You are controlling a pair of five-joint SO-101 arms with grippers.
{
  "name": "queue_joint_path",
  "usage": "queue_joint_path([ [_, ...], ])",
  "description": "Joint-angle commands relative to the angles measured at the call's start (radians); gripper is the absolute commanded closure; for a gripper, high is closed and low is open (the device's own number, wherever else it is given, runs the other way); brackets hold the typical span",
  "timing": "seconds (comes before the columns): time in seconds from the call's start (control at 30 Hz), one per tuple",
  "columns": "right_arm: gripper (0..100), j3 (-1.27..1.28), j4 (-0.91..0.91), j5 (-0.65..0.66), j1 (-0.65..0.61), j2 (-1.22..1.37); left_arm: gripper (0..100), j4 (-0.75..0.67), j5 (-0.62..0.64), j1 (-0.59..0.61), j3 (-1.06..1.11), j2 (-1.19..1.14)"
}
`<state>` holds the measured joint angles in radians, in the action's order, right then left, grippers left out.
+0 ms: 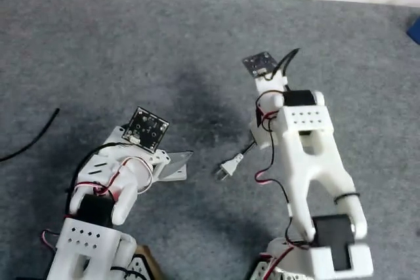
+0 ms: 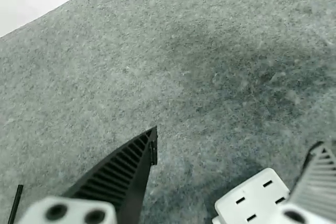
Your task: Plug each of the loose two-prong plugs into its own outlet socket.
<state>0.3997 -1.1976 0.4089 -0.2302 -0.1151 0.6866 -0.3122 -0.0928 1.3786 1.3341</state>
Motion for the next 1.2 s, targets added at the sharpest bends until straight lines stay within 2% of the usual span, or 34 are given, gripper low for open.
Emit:
queue_joint_path([
  [0.0,91.7,-0.061,0.018,0.055,-0.058,0.054,60,-0.021,0.051,0.012,-0.016,0.001],
  [0.07,91.7,-0.064,0.019,0.040,-0.091,0.087,60,-0.021,0.081,0.033,0.008,0.007],
  [0.2,91.7,-0.071,0.027,-0.092,-0.179,0.099,60,-0.040,0.161,0.108,0.018,0.007],
  [0.23,91.7,-0.073,0.027,-0.186,-0.189,0.099,60,-0.052,0.195,0.127,0.019,0.004],
  [0.33,92.1,-0.062,0.027,-0.574,-0.180,0.107,60,-0.066,0.262,0.151,0.030,-0.001],
  [0.4,92.1,-0.039,0.027,-0.740,-0.179,0.099,60,-0.084,0.264,0.148,0.047,0.001],
  [0.73,91.9,-0.021,0.018,-1.240,-0.200,0.107,60,-0.123,0.269,0.148,0.071,0.002],
  [0.83,92.0,-0.010,0.018,-1.295,-0.196,0.107,60,-0.123,0.269,0.148,0.071,0.004],
  [1.17,92.0,0.065,0.028,-1.293,-0.176,0.108,60,-0.123,0.269,0.148,0.071,0.007],
])
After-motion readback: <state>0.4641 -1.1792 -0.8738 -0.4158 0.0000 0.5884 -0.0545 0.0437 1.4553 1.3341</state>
